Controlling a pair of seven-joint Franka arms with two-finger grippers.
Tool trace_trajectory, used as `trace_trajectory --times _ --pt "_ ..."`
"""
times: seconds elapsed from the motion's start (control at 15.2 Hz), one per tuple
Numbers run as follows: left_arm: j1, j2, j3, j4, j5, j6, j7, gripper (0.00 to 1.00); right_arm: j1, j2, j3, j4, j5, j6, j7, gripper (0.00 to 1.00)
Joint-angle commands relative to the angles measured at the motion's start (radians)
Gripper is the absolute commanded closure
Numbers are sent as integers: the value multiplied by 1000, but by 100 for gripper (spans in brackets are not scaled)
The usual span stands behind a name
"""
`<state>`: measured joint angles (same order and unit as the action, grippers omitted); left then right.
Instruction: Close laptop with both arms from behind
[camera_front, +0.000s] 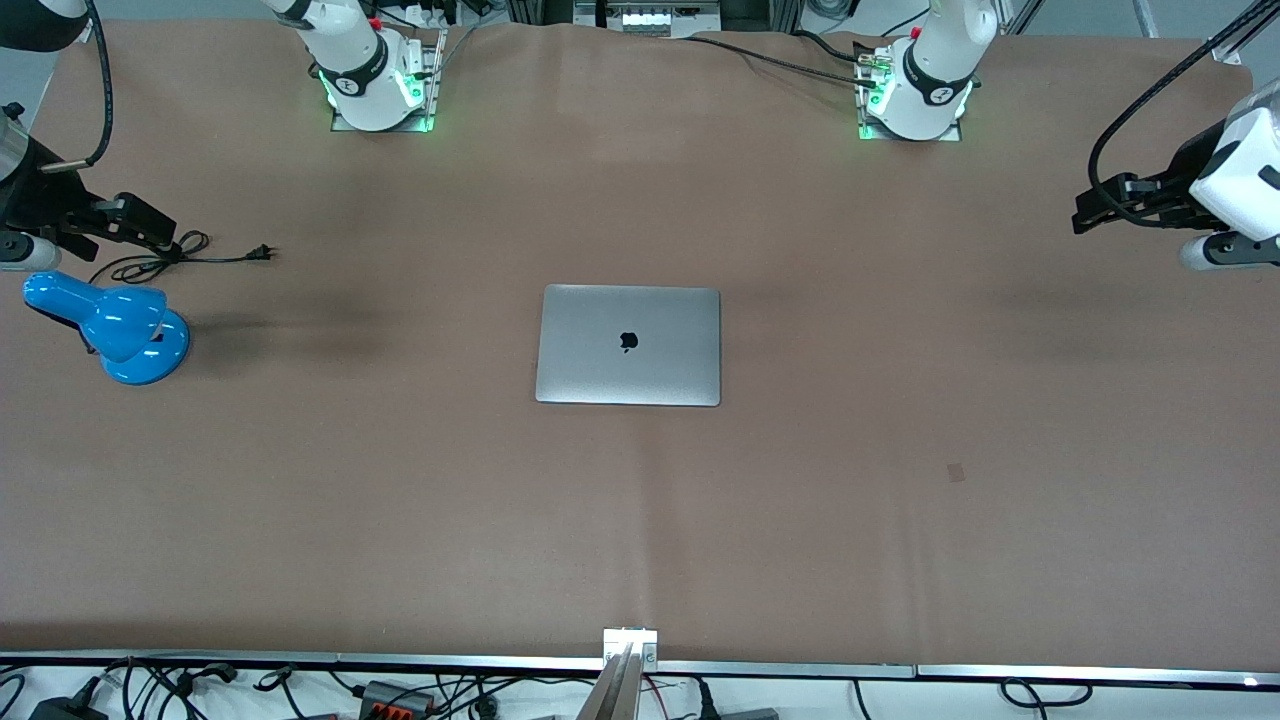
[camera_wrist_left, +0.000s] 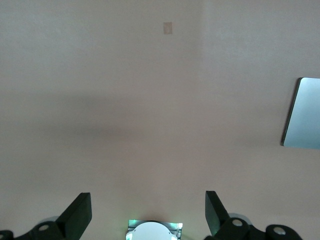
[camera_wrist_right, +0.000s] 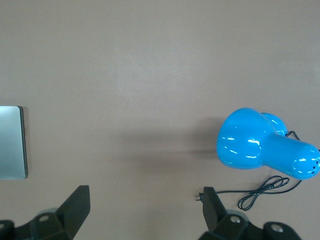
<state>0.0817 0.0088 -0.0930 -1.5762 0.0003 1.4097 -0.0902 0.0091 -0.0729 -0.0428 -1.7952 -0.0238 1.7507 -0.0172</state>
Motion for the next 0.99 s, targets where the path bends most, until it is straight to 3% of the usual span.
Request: trace_trajectory --times 0.0,0.33,0.92 --pt "-17 -27 18 -25 -17 0 23 0 -75 8 84 20 -2 -19 -12 0" --pt "-13 -27 16 -25 -17 0 10 0 -54 2 48 19 24 -20 2 0" --pt "-11 -16 18 -21 -17 -1 3 0 -60 -22 49 -1 22 -53 -12 0"
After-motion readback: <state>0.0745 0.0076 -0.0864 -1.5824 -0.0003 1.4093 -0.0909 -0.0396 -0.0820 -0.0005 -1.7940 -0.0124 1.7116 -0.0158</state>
